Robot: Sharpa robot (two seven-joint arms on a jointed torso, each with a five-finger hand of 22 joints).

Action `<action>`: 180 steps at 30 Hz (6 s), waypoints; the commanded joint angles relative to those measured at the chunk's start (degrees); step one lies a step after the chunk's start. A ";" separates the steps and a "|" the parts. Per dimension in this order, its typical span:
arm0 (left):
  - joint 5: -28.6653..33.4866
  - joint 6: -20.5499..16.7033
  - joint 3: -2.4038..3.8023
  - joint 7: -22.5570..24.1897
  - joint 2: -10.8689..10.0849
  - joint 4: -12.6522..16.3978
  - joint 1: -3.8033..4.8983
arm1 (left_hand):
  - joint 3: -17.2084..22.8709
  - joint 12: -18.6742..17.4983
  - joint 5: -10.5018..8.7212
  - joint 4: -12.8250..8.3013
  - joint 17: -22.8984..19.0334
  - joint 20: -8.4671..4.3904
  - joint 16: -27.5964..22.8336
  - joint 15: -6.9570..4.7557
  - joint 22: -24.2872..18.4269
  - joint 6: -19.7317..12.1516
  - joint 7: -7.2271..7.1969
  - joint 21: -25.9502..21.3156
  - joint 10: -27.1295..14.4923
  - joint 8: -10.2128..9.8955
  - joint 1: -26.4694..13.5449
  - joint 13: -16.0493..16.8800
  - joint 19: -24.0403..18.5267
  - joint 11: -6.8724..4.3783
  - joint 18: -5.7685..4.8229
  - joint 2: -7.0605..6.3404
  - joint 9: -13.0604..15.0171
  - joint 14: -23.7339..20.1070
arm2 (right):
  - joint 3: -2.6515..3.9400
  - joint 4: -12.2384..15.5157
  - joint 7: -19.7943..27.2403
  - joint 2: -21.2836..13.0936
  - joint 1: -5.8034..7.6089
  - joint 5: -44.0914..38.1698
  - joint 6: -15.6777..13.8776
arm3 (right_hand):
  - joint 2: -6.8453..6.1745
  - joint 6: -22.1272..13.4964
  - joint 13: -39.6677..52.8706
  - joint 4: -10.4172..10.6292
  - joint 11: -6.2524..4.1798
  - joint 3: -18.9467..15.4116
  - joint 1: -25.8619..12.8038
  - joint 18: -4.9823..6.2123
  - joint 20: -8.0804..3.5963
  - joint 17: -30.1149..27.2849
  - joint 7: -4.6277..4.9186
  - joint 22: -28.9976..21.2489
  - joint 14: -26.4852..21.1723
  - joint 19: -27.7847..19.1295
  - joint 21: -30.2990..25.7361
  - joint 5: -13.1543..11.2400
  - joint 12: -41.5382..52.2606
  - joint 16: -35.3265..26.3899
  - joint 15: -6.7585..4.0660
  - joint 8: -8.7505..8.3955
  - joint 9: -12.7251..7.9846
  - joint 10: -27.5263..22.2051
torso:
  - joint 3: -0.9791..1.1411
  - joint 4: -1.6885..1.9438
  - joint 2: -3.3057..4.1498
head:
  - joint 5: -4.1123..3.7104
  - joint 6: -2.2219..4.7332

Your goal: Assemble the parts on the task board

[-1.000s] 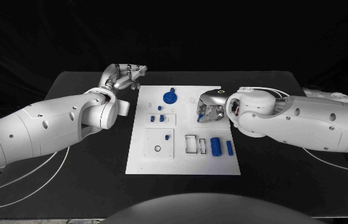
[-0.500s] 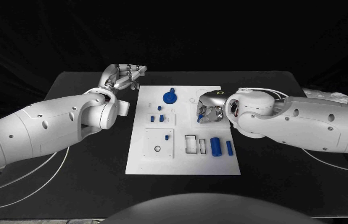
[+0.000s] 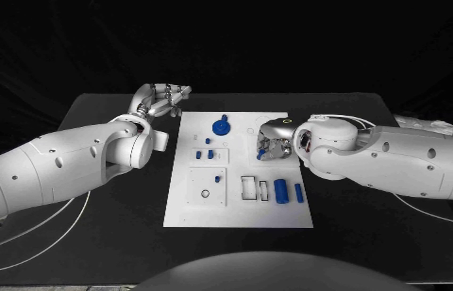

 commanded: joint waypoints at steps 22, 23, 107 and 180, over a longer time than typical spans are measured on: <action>-0.03 0.69 0.04 0.40 -0.17 -0.02 0.02 | -0.38 0.29 0.32 -0.05 -0.01 0.05 -0.19 0.02 -0.07 -0.33 -0.05 -0.38 -0.51 0.30 0.13 0.02 0.46 -0.04 0.41 0.58 0.06 0.50 | -0.04 1.68 3.35 -1.88 -0.04 1.88 -6.71 | 0.29 2.09 -0.09 -0.08 0.14 2.36 1.73 -0.39 0.12 15.09 0.16 15.08 5.97 6.00 0.26 0.57 -1.74 0.23 0.03 0.42 0.15 3.05 | -0.04 0.00 0.00 | 0.18 0.14; -0.03 0.68 0.04 0.39 -0.17 -0.02 0.02 | -0.38 0.29 0.32 -0.05 -0.01 0.05 -0.19 0.02 -0.07 -0.33 -0.05 -0.38 -0.51 0.30 0.13 0.02 0.46 -0.04 0.41 0.58 0.06 0.50 | -0.04 1.89 3.49 -2.06 0.05 2.07 -7.15 | 0.22 2.18 -0.09 -0.06 0.18 2.41 1.70 -0.39 0.17 15.09 0.20 15.08 5.97 6.00 0.26 0.57 -1.82 0.23 0.11 0.42 0.16 3.20 | -0.03 0.01 0.00 | 0.17 0.15; -0.59 1.57 0.04 0.28 1.10 -2.02 -0.50 | -0.68 0.50 0.36 -0.05 -0.06 0.02 -0.29 -0.01 -0.14 -0.22 -0.09 -0.74 -0.71 0.49 0.49 0.01 0.64 -0.06 0.42 0.86 0.14 0.52 | 0.17 2.12 12.26 15.67 -1.60 -10.67 1.28 | -1.08 1.50 -0.17 -0.01 0.93 4.31 2.16 -0.39 1.13 15.09 0.94 15.08 5.97 6.00 0.26 0.26 -4.47 0.23 0.88 -1.06 -0.34 2.60 | 0.00 0.01 0.02 | 3.06 -1.09; -0.60 1.53 0.05 0.13 0.91 -1.69 -0.49 | -0.83 0.59 0.39 -0.05 -0.03 0.01 -0.29 0.00 -0.14 -0.33 -0.07 -0.85 -0.84 0.49 0.67 0.00 0.76 -0.04 0.40 1.01 0.14 0.55 | 0.31 0.06 13.53 17.57 -1.54 -11.98 7.92 | -1.57 0.67 -0.15 0.51 0.67 4.87 1.54 -0.39 0.46 15.09 0.72 15.08 5.97 6.00 0.26 0.26 -4.44 0.23 0.10 -1.67 -0.68 1.16 | -0.04 -0.03 -0.05 | 2.39 -1.09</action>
